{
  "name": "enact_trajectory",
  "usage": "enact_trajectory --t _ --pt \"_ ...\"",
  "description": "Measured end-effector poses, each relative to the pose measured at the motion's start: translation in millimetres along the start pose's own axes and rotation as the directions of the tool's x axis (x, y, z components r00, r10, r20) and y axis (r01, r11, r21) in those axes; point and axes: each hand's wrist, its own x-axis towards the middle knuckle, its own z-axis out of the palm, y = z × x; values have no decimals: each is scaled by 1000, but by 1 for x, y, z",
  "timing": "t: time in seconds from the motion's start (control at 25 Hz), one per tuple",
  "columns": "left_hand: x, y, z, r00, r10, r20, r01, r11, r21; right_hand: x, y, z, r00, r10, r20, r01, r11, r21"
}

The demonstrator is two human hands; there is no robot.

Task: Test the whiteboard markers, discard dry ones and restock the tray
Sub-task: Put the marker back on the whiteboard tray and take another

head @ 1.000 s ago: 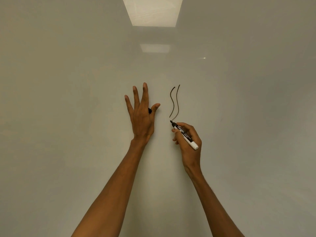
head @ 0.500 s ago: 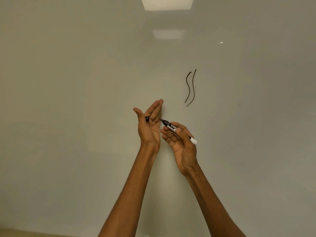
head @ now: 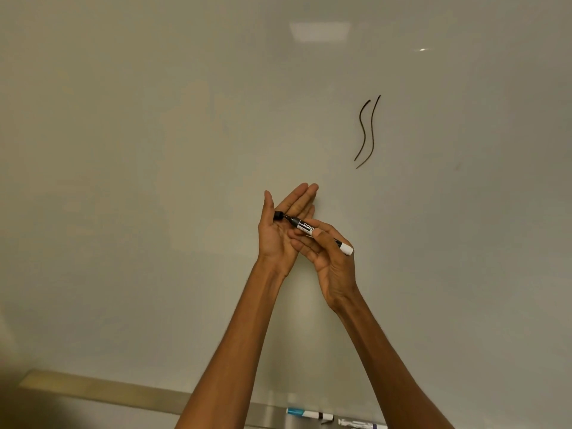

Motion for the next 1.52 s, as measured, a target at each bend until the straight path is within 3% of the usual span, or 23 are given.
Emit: enact_trajectory --t 0.24,0.36,0.76,1.32,1.52 --pt "-5 -4 -11 998 -24 -62 32 992 118 -2 5 2 999 41 -14 -42 990 -131" --pt "-9 -5 -10 992 32 -119 -7 978 208 -4 8 4 999 35 -27 -38 990 -137" --pt "-18 -2 -4 953 163 -255 -95 960 262 -9 21 10 999 21 -24 -25 986 -166" --pt "-23 -7 -31 953 95 -288 -64 991 115 -14 48 5 998 45 -54 -52 991 -124" --pt "-29 -4 -49 955 9 -296 9 998 57 -18 68 4 987 143 -73 -146 989 -29"
